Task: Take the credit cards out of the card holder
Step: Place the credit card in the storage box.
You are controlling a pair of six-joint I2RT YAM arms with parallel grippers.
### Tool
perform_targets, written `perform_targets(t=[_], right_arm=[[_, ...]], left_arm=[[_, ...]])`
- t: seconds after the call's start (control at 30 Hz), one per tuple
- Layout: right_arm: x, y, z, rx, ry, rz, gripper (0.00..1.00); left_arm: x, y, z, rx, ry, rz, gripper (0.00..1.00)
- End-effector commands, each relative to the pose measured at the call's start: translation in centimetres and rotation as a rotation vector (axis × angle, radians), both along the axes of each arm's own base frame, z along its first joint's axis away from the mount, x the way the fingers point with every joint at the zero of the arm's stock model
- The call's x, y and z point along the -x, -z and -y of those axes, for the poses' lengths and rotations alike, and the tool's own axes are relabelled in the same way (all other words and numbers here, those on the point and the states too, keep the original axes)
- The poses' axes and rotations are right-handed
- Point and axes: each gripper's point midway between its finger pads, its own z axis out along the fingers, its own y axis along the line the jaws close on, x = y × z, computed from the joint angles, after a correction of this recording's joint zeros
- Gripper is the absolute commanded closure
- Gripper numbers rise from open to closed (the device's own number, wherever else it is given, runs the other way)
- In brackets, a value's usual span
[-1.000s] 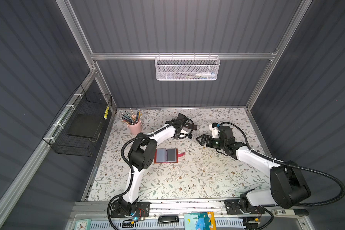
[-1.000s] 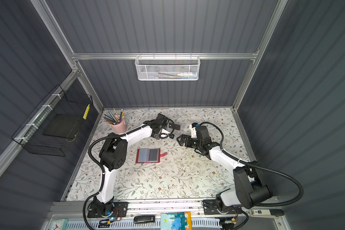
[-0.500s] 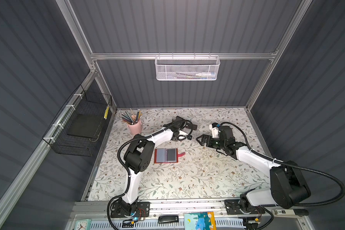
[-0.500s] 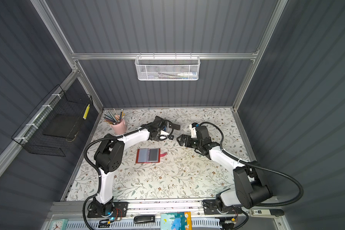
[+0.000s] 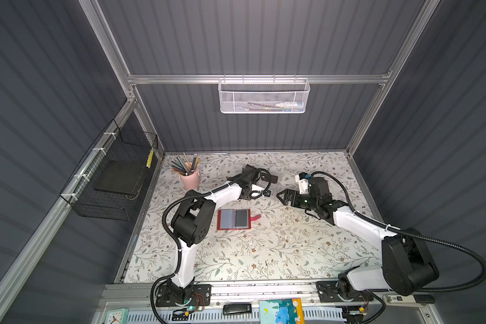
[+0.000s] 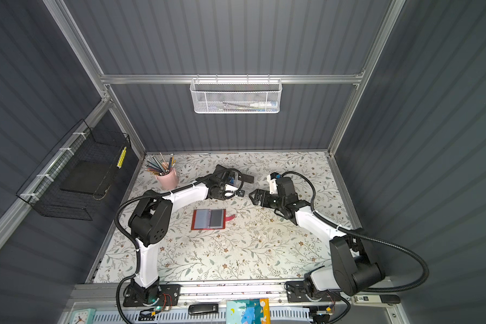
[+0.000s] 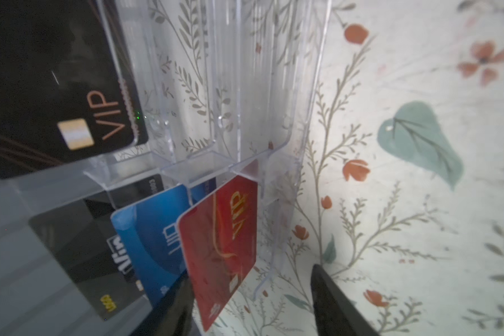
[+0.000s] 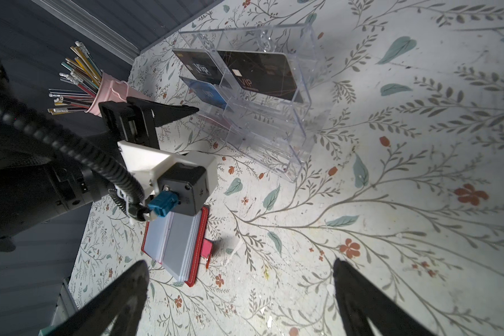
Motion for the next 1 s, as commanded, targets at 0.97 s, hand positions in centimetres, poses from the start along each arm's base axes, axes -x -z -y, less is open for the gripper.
perform_targets(t=[0.97], right_arm=[[-2.7,1.3,0.0,0.043,0.065,-0.028,0.01]], left_arm=[[-4.5,-13.6,-6.7,1.315,-0.824,-0.08,0.0]])
